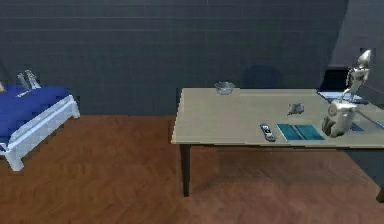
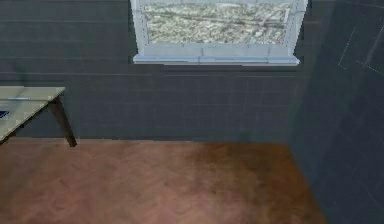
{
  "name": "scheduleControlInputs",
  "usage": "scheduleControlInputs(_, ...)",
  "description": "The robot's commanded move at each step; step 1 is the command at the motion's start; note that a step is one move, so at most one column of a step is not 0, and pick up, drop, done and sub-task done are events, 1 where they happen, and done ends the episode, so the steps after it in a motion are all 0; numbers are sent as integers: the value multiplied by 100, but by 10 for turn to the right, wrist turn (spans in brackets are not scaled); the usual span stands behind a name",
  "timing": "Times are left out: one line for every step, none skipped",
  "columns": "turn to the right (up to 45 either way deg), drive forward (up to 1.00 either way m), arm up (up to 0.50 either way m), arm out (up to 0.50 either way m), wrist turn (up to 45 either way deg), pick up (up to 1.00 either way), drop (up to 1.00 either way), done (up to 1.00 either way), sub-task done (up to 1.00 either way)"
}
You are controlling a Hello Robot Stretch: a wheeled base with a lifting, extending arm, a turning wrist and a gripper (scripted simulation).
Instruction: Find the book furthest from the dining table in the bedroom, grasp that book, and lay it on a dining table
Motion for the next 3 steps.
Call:
scheduleControlInputs(-90, 0, 0, 0, 0, 0, 0, 0, 0)
scheduleControlInputs(0, 25, 0, 0, 0, 0, 0, 0, 0)
scheduleControlInputs(-300, 0, 0, 0, 0, 0, 0, 0, 0)
